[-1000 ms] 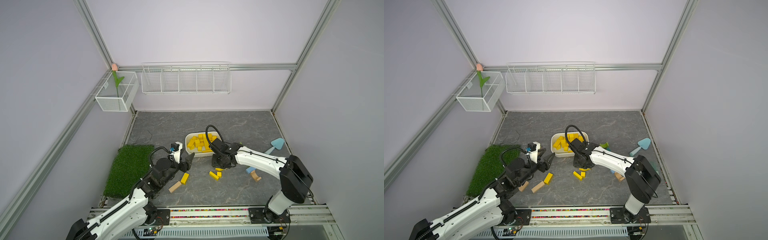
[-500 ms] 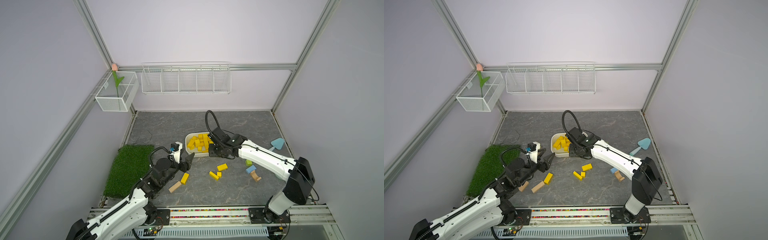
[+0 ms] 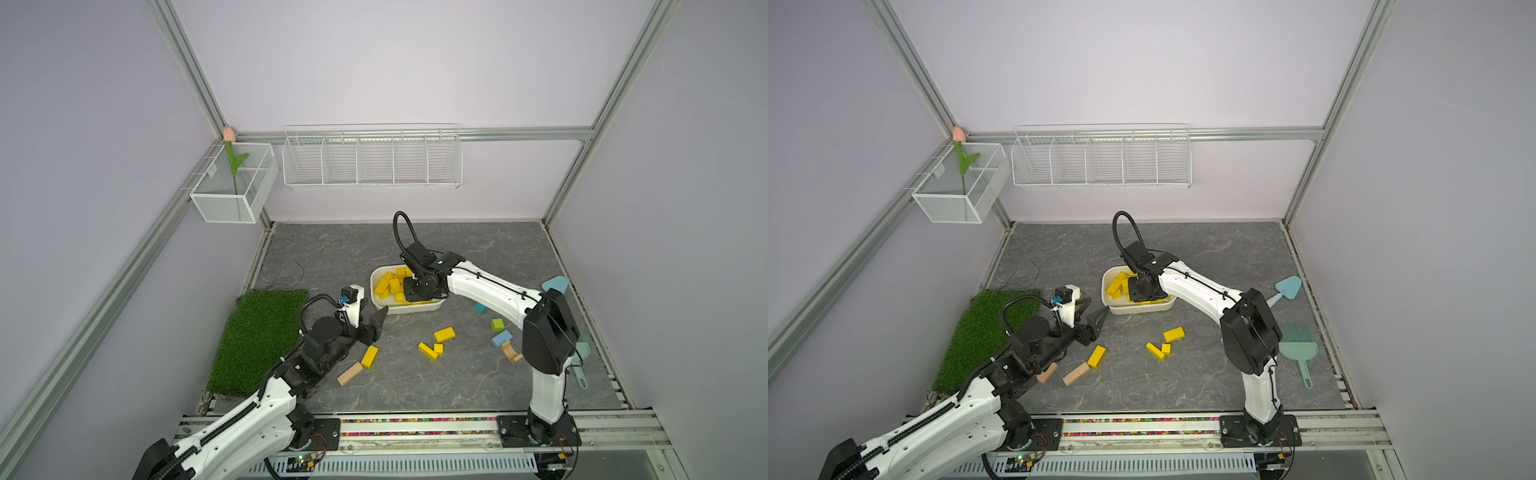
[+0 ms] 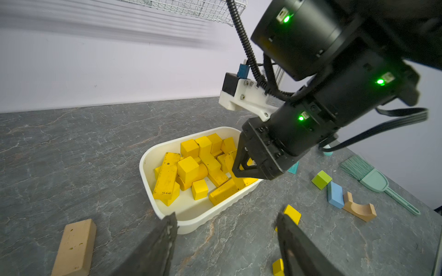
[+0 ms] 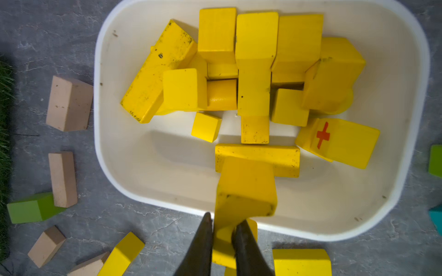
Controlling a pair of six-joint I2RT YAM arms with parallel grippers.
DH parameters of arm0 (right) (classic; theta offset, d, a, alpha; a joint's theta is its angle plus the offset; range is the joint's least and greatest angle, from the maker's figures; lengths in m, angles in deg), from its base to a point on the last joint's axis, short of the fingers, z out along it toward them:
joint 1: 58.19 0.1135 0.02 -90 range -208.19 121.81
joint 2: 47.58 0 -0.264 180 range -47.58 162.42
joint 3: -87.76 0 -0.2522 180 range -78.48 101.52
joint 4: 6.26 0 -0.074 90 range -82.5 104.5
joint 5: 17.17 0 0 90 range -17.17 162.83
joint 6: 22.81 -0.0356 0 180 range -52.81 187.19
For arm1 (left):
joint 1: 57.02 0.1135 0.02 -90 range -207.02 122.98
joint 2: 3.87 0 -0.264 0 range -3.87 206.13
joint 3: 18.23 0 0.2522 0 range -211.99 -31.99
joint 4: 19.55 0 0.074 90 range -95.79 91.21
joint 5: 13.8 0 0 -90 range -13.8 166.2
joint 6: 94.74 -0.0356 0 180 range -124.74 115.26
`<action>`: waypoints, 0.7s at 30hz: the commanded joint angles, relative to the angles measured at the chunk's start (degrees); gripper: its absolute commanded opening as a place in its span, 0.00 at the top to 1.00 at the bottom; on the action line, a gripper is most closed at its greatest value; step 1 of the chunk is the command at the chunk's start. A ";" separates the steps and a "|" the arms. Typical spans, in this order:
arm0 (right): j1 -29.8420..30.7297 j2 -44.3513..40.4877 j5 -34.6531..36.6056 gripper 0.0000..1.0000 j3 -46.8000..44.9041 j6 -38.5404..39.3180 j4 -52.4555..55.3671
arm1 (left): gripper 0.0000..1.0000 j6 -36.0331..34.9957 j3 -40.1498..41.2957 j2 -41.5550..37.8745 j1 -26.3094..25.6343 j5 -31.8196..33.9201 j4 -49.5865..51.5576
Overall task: Pick out the yellow building blocks
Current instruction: Place the building block in the storage box.
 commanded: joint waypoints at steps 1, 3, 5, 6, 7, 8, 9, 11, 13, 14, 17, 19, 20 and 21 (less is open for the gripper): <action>-1.00 2.58 -4.18 0.77 2.64 1.75 0.40 | 0.32 1.30 0.72 -0.61 0.40 -0.49 -1.00; -1.29 4.51 -5.24 0.76 4.14 2.71 0.90 | 0.32 1.32 0.65 -0.55 0.44 -0.57 -1.00; -1.48 6.21 -5.92 0.75 5.66 4.00 1.52 | 0.32 1.37 0.71 -0.57 0.49 -0.69 -1.00; -1.47 7.08 -5.93 0.75 6.61 4.70 2.14 | 0.32 1.40 0.72 -0.60 0.49 -0.68 -1.09; -1.61 7.66 -5.74 0.75 7.46 5.13 2.79 | 0.32 1.43 0.80 -0.64 0.49 -0.65 -1.09; -1.66 8.42 -5.31 0.75 8.37 5.67 3.45 | 0.32 1.37 0.77 -0.61 0.49 -0.66 -1.09; -1.70 8.85 -4.90 0.75 8.91 6.05 3.91 | 0.32 1.42 0.75 -0.61 0.49 -0.65 -1.09; -1.76 9.23 -4.44 0.76 9.56 6.63 4.03 | 0.32 1.47 0.75 -0.60 0.57 -0.67 -1.18; -1.95 9.42 -4.44 0.76 9.95 6.78 4.03 | 0.32 1.35 0.83 -0.57 0.57 -0.77 -1.19; -2.00 9.50 -4.52 0.76 10.09 6.76 3.87 | 0.32 1.46 0.78 -0.60 0.57 -0.74 -1.18; -2.15 9.93 -5.33 0.74 10.55 6.00 3.77 | 0.32 1.38 0.82 -0.61 0.62 -0.79 -1.31; -2.28 10.35 -5.93 0.70 10.92 5.36 4.02 | 0.32 1.37 0.82 -0.57 0.66 -0.76 -1.27; -2.32 10.23 -5.93 0.66 10.80 4.96 4.03 | 0.32 1.43 0.89 -0.58 0.66 -0.74 -1.26; -2.31 10.13 -5.93 0.62 10.54 4.58 3.86 | 0.32 1.37 0.83 -0.61 0.66 -0.80 -1.18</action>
